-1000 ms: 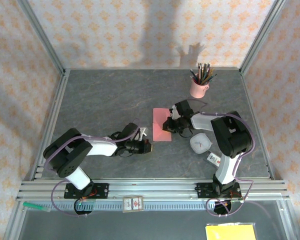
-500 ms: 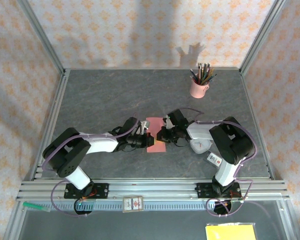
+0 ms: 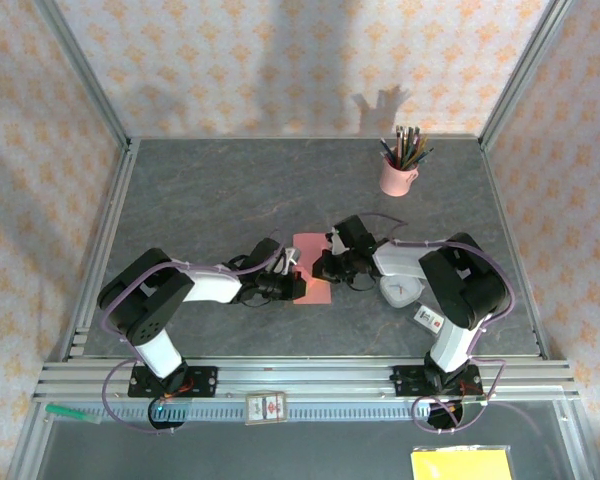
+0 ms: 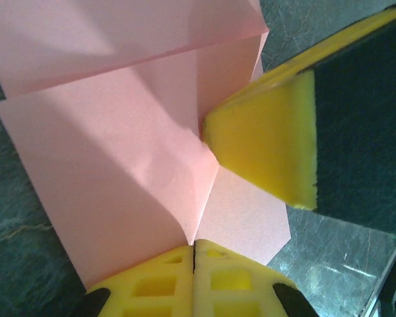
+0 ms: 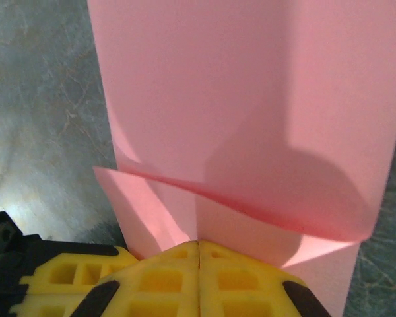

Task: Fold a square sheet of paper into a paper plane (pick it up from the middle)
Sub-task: Fold the triangle a second time at the center of the table.

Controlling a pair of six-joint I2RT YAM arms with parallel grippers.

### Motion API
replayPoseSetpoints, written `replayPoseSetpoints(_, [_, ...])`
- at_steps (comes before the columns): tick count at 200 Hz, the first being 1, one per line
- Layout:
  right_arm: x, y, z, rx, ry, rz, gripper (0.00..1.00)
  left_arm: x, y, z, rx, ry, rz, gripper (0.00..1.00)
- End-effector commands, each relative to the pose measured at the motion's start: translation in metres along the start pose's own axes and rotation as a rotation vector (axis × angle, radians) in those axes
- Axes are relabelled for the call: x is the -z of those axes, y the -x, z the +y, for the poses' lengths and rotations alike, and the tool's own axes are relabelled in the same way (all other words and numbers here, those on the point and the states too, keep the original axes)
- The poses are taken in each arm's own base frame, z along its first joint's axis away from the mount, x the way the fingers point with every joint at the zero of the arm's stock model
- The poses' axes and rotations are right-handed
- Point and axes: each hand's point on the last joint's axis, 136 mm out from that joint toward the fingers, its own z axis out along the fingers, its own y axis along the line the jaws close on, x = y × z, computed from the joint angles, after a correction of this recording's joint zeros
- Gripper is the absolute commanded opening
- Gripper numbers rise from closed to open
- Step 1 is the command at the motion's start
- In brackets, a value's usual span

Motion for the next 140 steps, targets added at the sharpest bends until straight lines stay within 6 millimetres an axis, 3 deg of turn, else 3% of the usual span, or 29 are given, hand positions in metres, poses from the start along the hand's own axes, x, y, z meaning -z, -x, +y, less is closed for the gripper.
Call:
replayPoseSetpoints(1, [0.002,0.012,-0.005,0.009,-0.029,-0.018,0.07,0.0,-0.044,0.057,0.047,0.191,0.109,0.0])
replayPoseSetpoints(100, [0.003,0.021,-0.048,-0.036,-0.096,-0.017,0.08,0.004,-0.052,0.064,0.052,0.207,0.115,0.0])
replayPoseSetpoints(140, [0.013,0.034,-0.054,-0.04,-0.105,-0.046,0.08,0.005,-0.053,0.064,0.052,0.208,0.115,0.0])
